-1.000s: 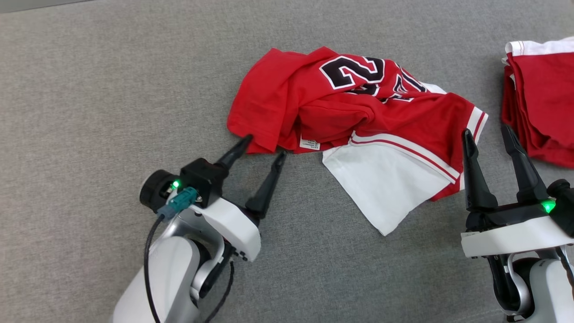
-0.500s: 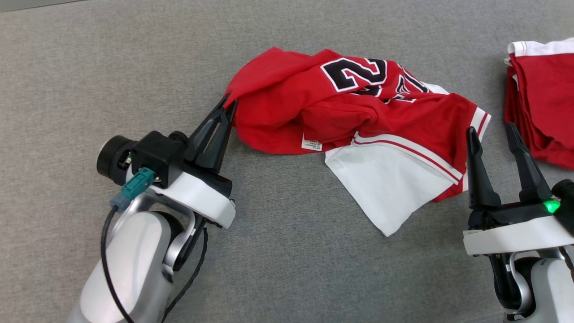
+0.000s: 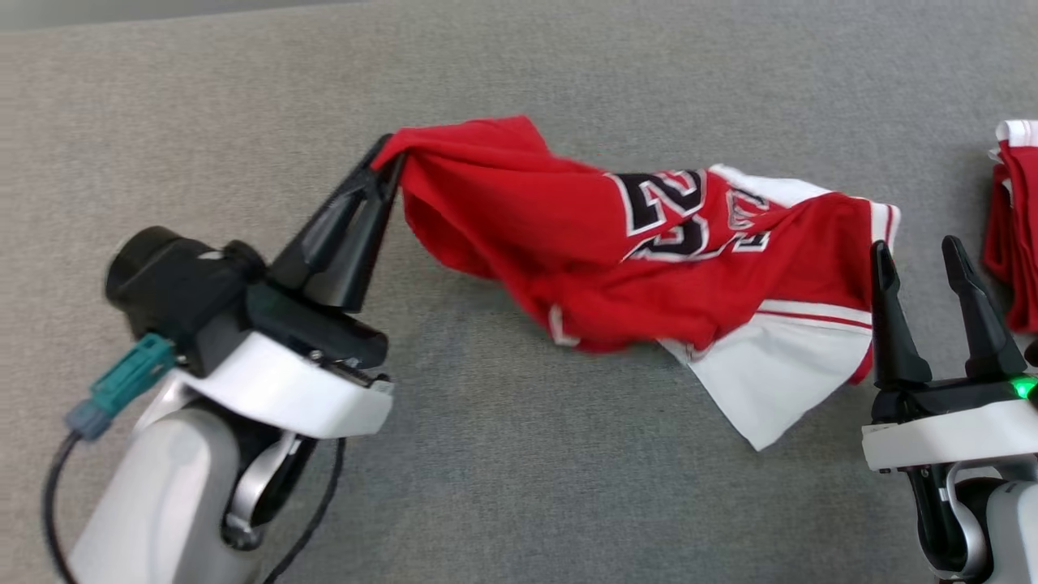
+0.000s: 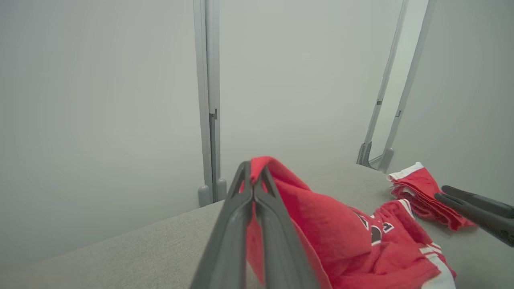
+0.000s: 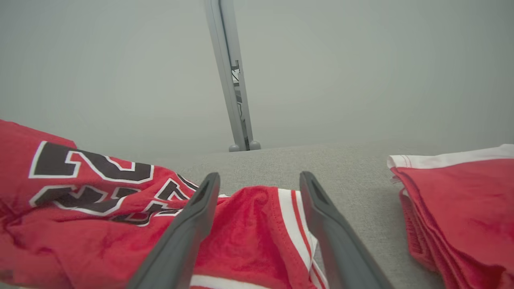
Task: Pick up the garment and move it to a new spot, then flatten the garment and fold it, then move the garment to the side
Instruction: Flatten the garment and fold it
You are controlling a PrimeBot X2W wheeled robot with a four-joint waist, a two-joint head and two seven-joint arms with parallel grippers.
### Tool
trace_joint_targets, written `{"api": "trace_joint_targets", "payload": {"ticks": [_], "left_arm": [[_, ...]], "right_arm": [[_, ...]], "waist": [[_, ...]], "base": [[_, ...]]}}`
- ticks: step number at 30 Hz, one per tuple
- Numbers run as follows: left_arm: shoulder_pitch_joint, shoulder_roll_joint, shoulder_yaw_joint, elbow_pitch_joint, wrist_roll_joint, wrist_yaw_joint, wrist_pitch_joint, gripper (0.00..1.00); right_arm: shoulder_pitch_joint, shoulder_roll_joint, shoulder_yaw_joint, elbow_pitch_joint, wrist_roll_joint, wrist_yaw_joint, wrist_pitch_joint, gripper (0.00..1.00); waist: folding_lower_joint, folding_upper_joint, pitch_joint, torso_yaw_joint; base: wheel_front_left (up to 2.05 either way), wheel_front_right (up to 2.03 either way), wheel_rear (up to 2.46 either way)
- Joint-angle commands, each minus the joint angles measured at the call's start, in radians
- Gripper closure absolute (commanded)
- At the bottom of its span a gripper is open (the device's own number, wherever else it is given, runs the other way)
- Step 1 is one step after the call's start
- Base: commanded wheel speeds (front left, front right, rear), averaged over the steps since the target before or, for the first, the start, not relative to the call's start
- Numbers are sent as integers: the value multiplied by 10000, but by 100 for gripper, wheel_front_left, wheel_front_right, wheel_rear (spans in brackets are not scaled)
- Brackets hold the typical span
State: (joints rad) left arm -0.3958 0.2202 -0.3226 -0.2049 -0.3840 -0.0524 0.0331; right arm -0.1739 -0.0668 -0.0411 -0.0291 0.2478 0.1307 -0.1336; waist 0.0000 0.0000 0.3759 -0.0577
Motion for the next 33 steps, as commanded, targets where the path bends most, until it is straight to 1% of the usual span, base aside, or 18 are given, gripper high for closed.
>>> {"api": "trace_joint_targets", "payload": {"ticks": [1, 5, 6, 9, 11, 14, 17, 19, 21, 24, 27, 31, 32, 33], "left_arm": [[185, 271, 200, -486, -22, 120, 160, 100], [464, 701, 566, -1637, 39, 322, 511, 100], [590, 894, 786, -2210, 61, 434, 656, 100], [689, 1141, 1004, -2897, 162, 564, 898, 100], [762, 1249, 1074, -3128, 165, 639, 1075, 100], [758, 1366, 1140, -2970, 366, 752, 1193, 100], [608, 1270, 1154, -2136, 380, 825, 1120, 100], [382, 1286, 1186, -1301, 471, 862, 968, 100], [137, 1181, 1205, -380, 504, 864, 692, 100], [-250, 1034, 1296, 1202, 388, 785, 211, 100], [-671, 895, 1362, 2570, 215, 598, -338, 100], [-1056, 700, 1333, 4002, 27, 357, -887, 99], [-1146, 674, 1319, 4229, 34, 339, -1037, 54], [-1205, 635, 1301, 4407, 42, 296, -1196, 0]], "right_arm": [[143, -76, -48, -98, 16, 3, 72, 0], [172, -98, -101, -176, 34, 3, 166, 0], [191, -105, -105, -220, 39, 3, 185, 0], [216, -116, -106, -282, 78, 3, 238, 0], [185, -128, -87, -308, 100, 3, 251, 0], [117, -115, -16, -323, 120, 3, 265, 0], [20, -95, 74, -305, 178, 3, 251, 0], [-42, -74, 166, -279, 193, 3, 239, 0], [-106, -65, 259, -244, 230, 3, 212, 0], [-272, -44, 380, -173, 260, 3, 166, 0], [-355, -37, 476, -60, 330, 3, 85, 0], [-434, -29, 489, 36, 334, 3, -7, 0], [-435, -27, 477, 62, 333, 3, -10, 0], [-435, -26, 467, 87, 320, 3, -15, 0]], "waist": [[0, 0, -142, 266], [0, 0, -210, 522], [0, 0, -218, 598], [0, 0, -213, 643], [0, 0, -192, 619], [0, 0, -147, 544], [0, 0, -51, 363], [0, 0, 58, 203], [0, 0, 184, 46], [0, 0, 370, -195], [0, 0, 504, -382], [0, 0, 589, -485], [0, 0, 601, -494], [0, 0, 605, -494]], "base": [[0, 0, 0], [0, 0, 0], [0, 0, 0], [0, 0, 0], [0, 0, 0], [0, 0, 0], [0, 0, 0], [0, 0, 0], [0, 0, 0], [0, 0, 0], [0, 0, 0], [0, 0, 0], [0, 0, 0], [0, 0, 0]]}}
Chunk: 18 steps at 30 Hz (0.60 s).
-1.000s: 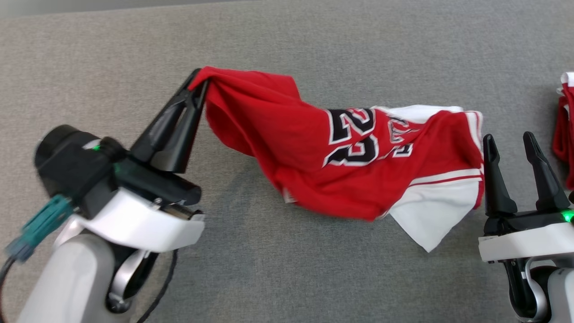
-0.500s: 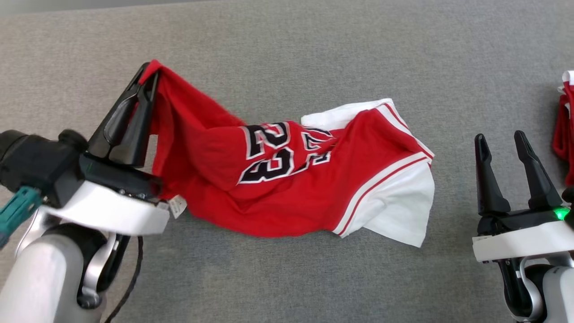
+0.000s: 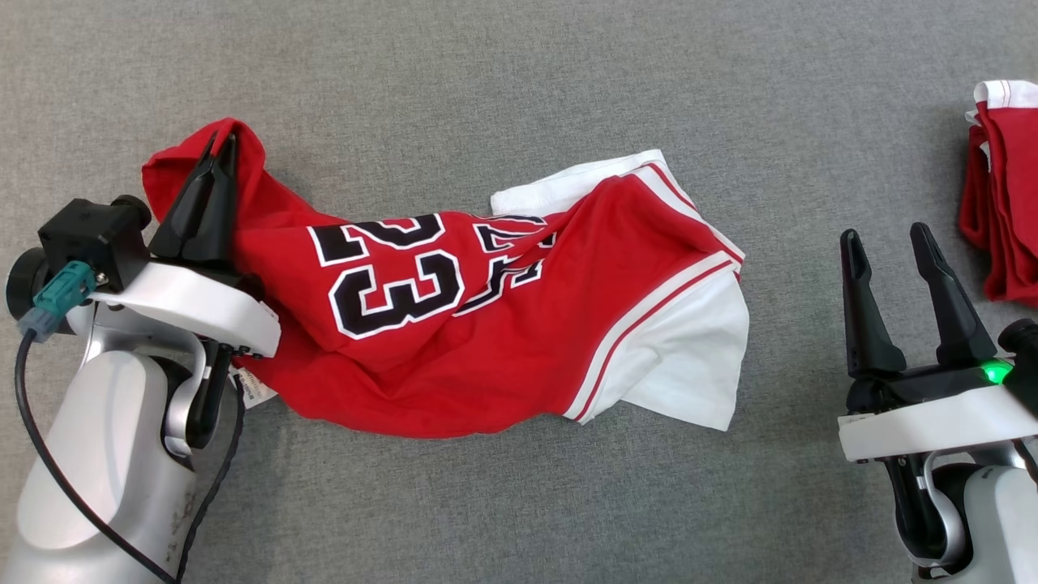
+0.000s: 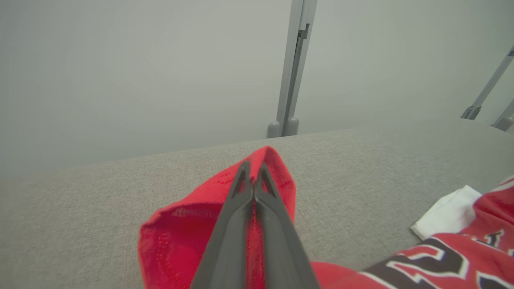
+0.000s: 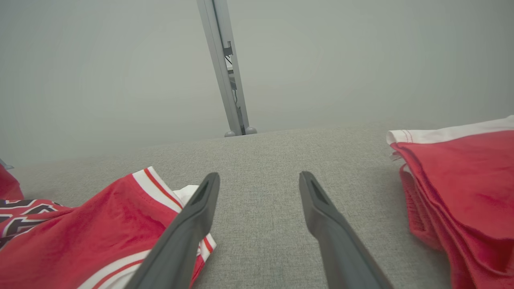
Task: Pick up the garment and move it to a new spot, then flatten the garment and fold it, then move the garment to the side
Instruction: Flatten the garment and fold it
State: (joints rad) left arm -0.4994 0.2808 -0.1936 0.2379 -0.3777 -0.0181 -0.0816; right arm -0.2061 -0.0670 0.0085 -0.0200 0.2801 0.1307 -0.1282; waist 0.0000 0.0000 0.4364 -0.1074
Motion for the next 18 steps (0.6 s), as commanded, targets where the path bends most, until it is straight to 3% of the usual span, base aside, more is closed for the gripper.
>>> {"api": "trace_joint_targets", "payload": {"ticks": [1, 8, 18], "left_arm": [[-192, -6, -4, 143, 0, -47, -236, 0], [334, -263, 154, 35, 270, 425, -1448, 0], [2041, -345, 789, -1958, 626, 1175, -1802, 0]], "right_arm": [[-106, -24, -47, 14, -15, 3, -81, 0], [1, -148, -91, 11, -156, 3, 12, 0], [263, -410, -39, -141, -330, 3, 308, 0]], "waist": [[0, 0, -11, 15], [0, 0, -247, 254], [0, 0, -875, 786]], "base": [[0, 0, 0], [0, 0, 0], [0, 0, 0]]}}
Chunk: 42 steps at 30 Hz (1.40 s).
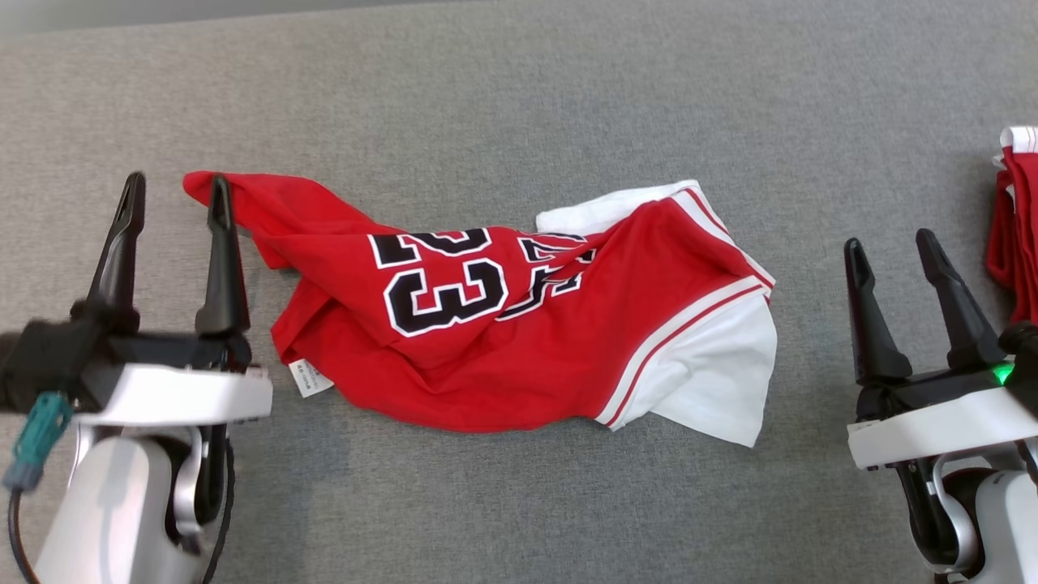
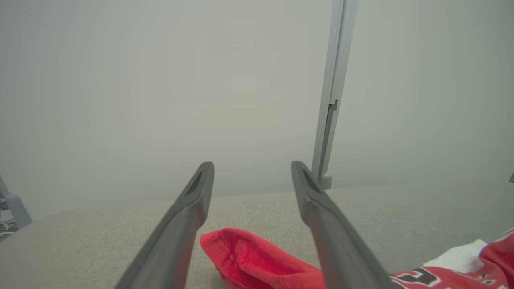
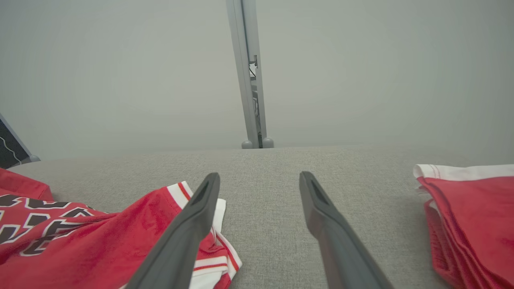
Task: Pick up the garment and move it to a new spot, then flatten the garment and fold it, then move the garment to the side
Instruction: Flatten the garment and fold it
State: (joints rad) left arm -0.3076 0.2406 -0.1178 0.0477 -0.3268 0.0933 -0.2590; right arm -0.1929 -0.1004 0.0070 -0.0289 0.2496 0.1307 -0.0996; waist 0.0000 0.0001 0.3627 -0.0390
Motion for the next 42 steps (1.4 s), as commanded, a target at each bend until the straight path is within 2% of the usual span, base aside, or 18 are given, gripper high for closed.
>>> {"api": "trace_joint_targets", "payload": {"ticks": [1, 14, 28, 34, 42], "left_arm": [[354, 77, 61, -237, 141, 98, -34, 0], [2544, 175, -71, -1278, 238, 430, 261, 0], [2614, 224, -345, -1211, 151, 317, 340, 0], [2050, 280, -536, -1156, 62, 75, 550, 0], [1168, 174, -1248, 394, -404, -760, 1575, 0]], "right_arm": [[169, -92, 16, -49, -41, 3, 63, 0], [688, -241, 112, -92, -81, 3, 347, 0], [936, -199, -105, -430, -89, 3, 583, 0], [826, -167, -75, -498, -122, 3, 671, 0], [555, -173, 190, -459, -52, 3, 608, 0]], "waist": [[0, -1, -205, 128], [0, -1, -976, 333], [0, -1, -1099, 463], [0, -1, -868, 472], [0, -1, -409, 179]], "base": [[0, 0, 0], [0, 0, 0], [0, 0, 0], [0, 0, 0], [0, 0, 0]]}}
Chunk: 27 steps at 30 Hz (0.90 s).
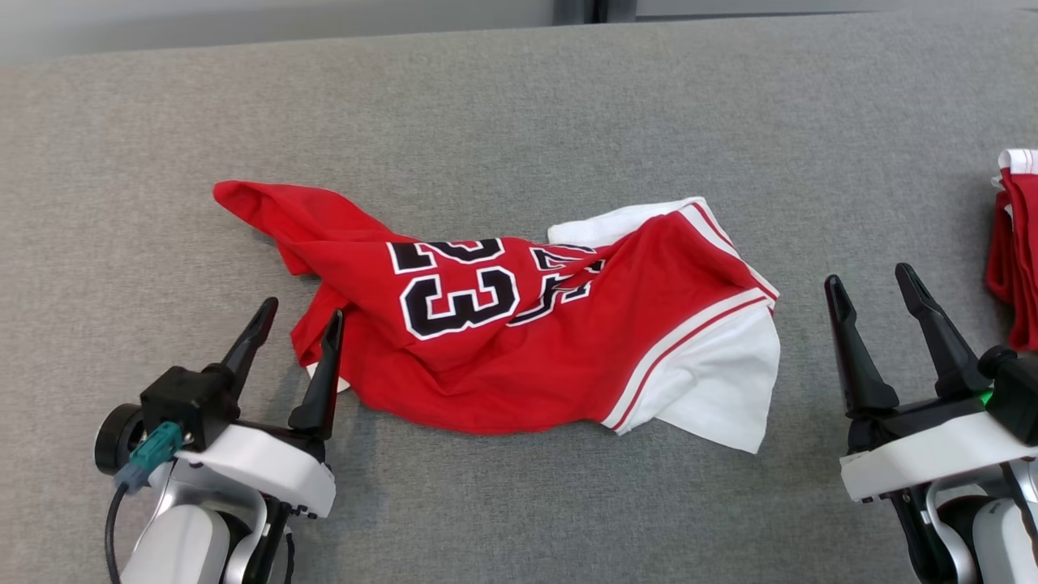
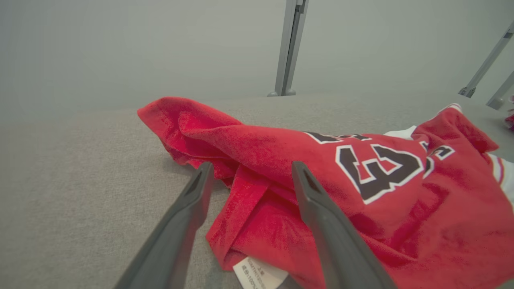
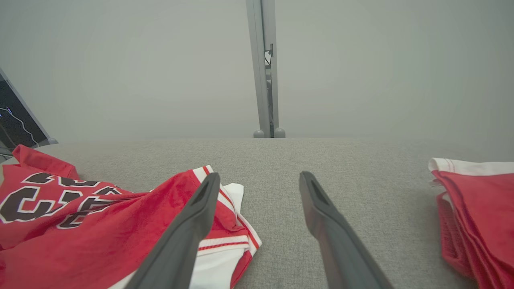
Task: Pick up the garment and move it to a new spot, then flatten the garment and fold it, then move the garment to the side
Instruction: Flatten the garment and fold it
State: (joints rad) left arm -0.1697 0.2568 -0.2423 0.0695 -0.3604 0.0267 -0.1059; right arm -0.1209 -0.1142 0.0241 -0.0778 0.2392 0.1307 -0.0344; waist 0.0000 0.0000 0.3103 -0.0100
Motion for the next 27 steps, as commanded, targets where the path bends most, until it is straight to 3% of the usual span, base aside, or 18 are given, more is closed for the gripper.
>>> {"api": "trace_joint_targets", "payload": {"ticks": [1, 10, 11, 12, 13, 20, 27], "left_arm": [[-320, 13, -54, 438, -156, -208, 123, 0], [-978, 72, -42, 2179, -482, -620, 59, 0], [-1046, 93, -36, 2309, -490, -649, 21, 22], [-1116, 112, -19, 2454, -506, -675, -18, 67], [-1162, 142, -8, 2567, -511, -687, -42, 100], [-1435, 256, 35, 2956, -628, -775, -159, 100], [-1154, 745, 237, 1668, -711, -605, 385, 100]], "right_arm": [[-173, -30, 28, 50, 55, 3, -49, 0], [-277, 12, 27, 183, 111, 3, -214, 0], [-289, 20, 28, 194, 120, 3, -221, 0], [-302, 26, 39, 211, 120, 3, -227, 0], [-317, 28, 42, 224, 118, 3, -232, 0], [-349, 28, -25, 250, 134, 3, -311, 0], [-178, 53, -251, 235, 76, 3, -301, 0]], "waist": [[0, 0, 160, -157], [0, 0, 451, -420], [0, 0, 467, -436], [0, 0, 478, -452], [0, 0, 491, -465], [0, 0, 542, -429], [0, 0, 365, -153]], "base": [[0, 0, 0], [0, 0, 0], [0, 0, 0], [0, 0, 0], [0, 0, 0], [0, 0, 0], [0, 0, 0]]}}
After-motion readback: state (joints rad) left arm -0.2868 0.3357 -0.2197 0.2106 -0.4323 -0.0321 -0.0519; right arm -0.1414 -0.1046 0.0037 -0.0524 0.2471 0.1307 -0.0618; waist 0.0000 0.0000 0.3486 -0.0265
